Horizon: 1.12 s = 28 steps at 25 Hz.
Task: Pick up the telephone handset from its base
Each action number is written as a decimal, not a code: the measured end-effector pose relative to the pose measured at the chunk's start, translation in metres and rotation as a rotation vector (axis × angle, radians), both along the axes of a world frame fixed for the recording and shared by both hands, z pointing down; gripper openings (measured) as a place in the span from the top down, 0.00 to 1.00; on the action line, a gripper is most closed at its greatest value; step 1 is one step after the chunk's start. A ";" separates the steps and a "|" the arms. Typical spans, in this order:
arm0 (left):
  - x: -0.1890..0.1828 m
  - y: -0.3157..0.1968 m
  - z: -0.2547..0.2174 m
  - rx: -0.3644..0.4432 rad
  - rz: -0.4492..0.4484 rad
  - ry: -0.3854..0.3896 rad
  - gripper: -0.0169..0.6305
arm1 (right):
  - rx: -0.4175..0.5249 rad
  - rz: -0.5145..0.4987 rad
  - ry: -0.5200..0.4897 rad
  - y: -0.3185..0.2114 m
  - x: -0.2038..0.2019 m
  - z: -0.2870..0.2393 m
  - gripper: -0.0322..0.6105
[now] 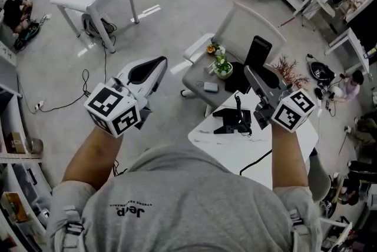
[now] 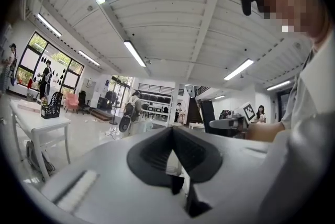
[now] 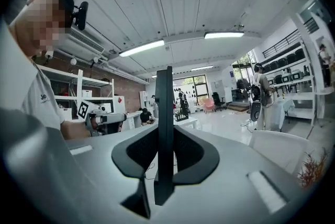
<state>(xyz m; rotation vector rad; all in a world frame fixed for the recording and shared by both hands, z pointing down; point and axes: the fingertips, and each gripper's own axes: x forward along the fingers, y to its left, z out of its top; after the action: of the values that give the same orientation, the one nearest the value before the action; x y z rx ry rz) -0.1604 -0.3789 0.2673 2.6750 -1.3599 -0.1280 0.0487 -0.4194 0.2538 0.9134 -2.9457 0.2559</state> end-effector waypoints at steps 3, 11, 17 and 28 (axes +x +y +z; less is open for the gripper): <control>-0.010 0.003 -0.008 0.008 -0.011 0.003 0.88 | -0.013 -0.011 -0.042 -0.004 -0.008 -0.011 0.83; -0.024 0.003 -0.022 0.009 -0.033 0.034 0.89 | -0.035 -0.024 -0.103 -0.012 -0.019 -0.030 0.83; -0.031 0.001 -0.028 0.009 -0.040 0.041 0.89 | -0.032 -0.023 -0.102 -0.018 -0.022 -0.034 0.83; -0.028 0.001 -0.031 0.013 -0.024 0.047 0.89 | -0.029 -0.021 -0.100 -0.020 -0.021 -0.033 0.83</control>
<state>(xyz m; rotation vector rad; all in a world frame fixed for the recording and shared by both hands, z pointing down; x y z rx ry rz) -0.1881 -0.3779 0.2367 2.6489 -1.3828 -0.2020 0.0275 -0.4395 0.2210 0.8907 -3.0321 0.3524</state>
